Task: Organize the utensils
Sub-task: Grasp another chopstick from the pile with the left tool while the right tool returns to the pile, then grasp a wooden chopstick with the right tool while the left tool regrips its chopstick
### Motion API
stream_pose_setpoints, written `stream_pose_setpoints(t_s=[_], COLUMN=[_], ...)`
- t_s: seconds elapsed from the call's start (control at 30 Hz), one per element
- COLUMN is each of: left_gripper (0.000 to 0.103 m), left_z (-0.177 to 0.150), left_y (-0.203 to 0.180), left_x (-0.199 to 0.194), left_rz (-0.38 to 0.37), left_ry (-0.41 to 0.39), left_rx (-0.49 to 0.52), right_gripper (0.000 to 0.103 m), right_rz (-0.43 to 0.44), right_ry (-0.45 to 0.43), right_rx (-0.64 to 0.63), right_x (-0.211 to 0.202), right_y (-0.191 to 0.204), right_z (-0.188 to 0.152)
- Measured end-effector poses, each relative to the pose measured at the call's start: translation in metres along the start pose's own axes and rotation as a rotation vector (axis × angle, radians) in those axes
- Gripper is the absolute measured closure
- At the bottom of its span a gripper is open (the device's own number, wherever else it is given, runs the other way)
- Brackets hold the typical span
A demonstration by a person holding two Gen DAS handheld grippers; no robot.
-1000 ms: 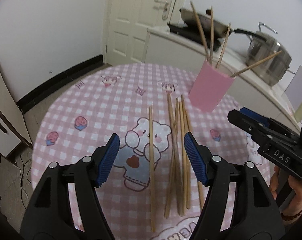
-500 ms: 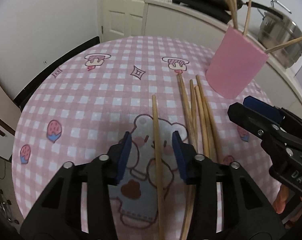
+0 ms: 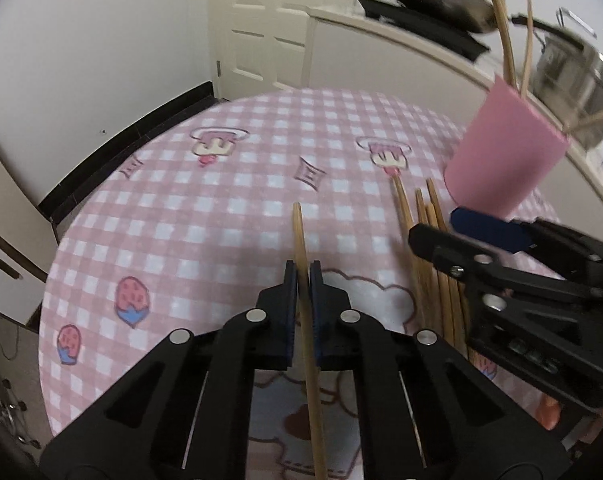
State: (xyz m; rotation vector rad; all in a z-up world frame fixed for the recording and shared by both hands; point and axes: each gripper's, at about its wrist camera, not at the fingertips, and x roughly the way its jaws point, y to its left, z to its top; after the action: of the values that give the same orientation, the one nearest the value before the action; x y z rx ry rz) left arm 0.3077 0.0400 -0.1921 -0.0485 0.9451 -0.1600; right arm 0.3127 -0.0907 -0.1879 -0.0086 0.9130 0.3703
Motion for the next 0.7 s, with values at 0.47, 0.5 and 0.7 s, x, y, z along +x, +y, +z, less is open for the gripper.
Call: stream_pose_setpoints(t_s=[0.47,0.5,0.7], left_gripper=[0.096,0.096,0.096], left_z=[0.008,0.008,0.009], left_y=[0.021,0.02,0.02], left_x=[-0.031,-0.034,-0.059], left_rz=[-0.032,-0.035,-0.062], left_ry=[-0.08,-0.082,-0.117], left_rx=[-0.034,-0.036,-0.042], right_gripper=[0.095,0.097,0.099], right_rz=[-0.037,-0.036,0.004], right_ry=[0.114,0.115,0.073], right_rx=[-0.015,-0.019,-0.015], right_x=[0.029,0.028,0.009], right_y=[0.008,0.009,0.017], right_z=[0.018,0.019,0.021])
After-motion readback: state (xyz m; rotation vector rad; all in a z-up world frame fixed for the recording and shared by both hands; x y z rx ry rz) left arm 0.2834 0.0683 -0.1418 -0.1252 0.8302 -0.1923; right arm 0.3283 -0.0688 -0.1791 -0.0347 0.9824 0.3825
